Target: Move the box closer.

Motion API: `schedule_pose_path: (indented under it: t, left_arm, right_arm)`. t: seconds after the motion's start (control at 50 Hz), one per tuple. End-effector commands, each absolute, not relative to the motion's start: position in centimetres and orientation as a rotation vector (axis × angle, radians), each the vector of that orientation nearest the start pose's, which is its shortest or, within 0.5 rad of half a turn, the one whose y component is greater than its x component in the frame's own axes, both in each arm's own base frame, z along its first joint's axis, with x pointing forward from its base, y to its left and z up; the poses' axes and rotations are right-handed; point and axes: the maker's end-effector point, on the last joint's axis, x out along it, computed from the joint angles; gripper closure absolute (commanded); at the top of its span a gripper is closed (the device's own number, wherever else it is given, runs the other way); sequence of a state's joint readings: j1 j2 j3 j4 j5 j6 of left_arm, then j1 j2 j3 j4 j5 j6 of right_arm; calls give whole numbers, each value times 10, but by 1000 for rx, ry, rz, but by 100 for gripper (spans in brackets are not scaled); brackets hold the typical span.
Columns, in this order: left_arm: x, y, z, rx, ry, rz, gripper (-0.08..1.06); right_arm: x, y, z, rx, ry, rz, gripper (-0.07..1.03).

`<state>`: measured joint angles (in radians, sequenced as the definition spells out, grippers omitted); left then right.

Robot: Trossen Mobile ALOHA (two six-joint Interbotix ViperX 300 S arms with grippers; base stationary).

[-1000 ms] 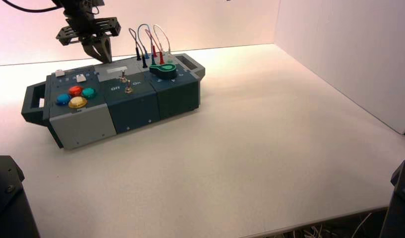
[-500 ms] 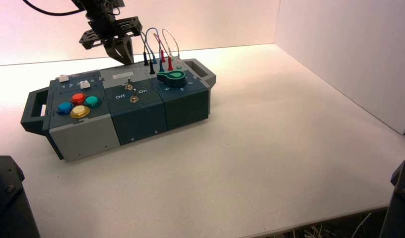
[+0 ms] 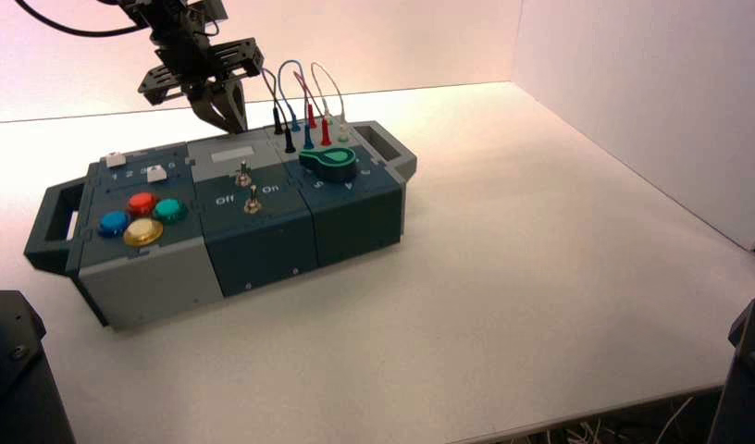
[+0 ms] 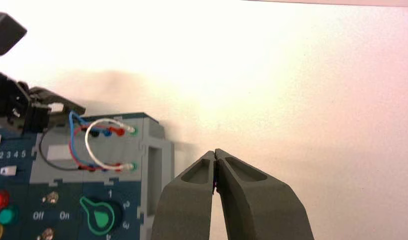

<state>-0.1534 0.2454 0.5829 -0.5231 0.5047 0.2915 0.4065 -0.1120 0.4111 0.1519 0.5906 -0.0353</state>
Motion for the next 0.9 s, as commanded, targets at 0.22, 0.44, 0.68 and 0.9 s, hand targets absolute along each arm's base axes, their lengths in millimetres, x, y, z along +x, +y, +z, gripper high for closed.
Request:
schedule_pose_path:
  t: [0.22,0.44,0.68,0.9]
  left_arm:
    - [346,-119,13,-173,1334,-266,101]
    - [342,-134,12,-162,1327,-289,101]
    - [346,-135,15,-161,1314,-291,101]
    - [361,-132,26,-171,1271,-286,101]
  right_arm:
    - [379,176,219,-49,866,414,98]
    - [373,174,218,-44,865,412,98]
    - [370,172,222,-44,853,413,98]
    - [370,172,222,-44,854,413,98]
